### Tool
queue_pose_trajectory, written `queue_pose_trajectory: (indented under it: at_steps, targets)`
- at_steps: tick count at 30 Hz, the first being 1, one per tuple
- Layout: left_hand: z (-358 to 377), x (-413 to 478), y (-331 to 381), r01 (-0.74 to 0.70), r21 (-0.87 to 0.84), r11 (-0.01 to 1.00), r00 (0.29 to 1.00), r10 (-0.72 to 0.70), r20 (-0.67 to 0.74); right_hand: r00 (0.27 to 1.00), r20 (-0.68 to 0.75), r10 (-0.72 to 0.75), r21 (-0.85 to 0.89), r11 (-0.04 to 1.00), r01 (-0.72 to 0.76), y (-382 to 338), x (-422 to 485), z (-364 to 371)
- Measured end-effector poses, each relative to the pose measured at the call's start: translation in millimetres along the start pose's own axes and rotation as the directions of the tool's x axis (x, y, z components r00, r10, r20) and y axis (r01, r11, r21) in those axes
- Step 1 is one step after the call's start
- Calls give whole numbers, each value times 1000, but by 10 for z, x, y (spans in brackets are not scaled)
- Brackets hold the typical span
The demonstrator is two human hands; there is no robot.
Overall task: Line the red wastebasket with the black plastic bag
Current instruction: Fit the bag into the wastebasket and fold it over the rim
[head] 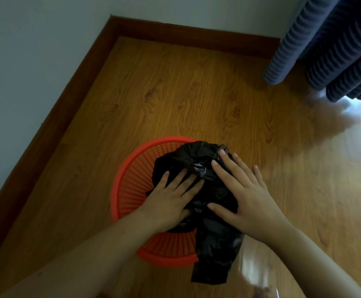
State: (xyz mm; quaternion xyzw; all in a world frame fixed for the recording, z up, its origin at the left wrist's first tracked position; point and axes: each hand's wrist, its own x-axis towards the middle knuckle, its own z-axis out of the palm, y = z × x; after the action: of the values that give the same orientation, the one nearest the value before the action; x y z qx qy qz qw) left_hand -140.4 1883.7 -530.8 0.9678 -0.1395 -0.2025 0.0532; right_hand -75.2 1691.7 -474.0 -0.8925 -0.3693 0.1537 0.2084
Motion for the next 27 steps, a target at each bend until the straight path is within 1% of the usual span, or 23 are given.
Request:
queue_pose_trajectory:
  at_steps: [4,6,9,11,13,16,18,20,22,24,27]
  targets:
    - [-17,-6,-105,85,12,996,993,-86,86,999,-41,-32,45,998,34,76,-51,-90]
    - [-70,-82,-134,114,-18,993,991,-112,67,997,-56,-47,68,996,50,160,-79,-149]
    - [-238,-266,-136,96,-224,970,994,-105,-29,997,-65,-52,72,996,57,308,-112,-221]
    - [-367,-371,-54,19,-355,935,990,-68,-126,997,-71,-41,69,997,46,369,-126,-235]
    - [-476,-407,106,-84,-432,898,980,-5,-200,997,-75,-19,75,997,25,395,-130,-228]
    - [-545,-328,370,-197,-455,868,951,57,-303,996,-89,11,104,995,-2,431,-135,-222]
    - [-580,-237,471,-241,-447,862,909,38,-415,991,-125,48,146,989,-30,482,-149,-229]
    - [-620,-149,509,-253,-433,865,869,6,-496,979,-178,101,156,985,-73,538,-170,-237]
    - [-647,-71,522,-249,-417,874,842,-17,-539,965,-231,122,153,984,-88,556,-185,-235]
    - [-661,2,527,-237,-418,877,831,-40,-555,954,-287,86,172,984,-37,518,-182,-230]
    - [-669,80,529,-222,-448,866,819,-83,-568,939,-337,68,274,961,28,373,-133,-263]
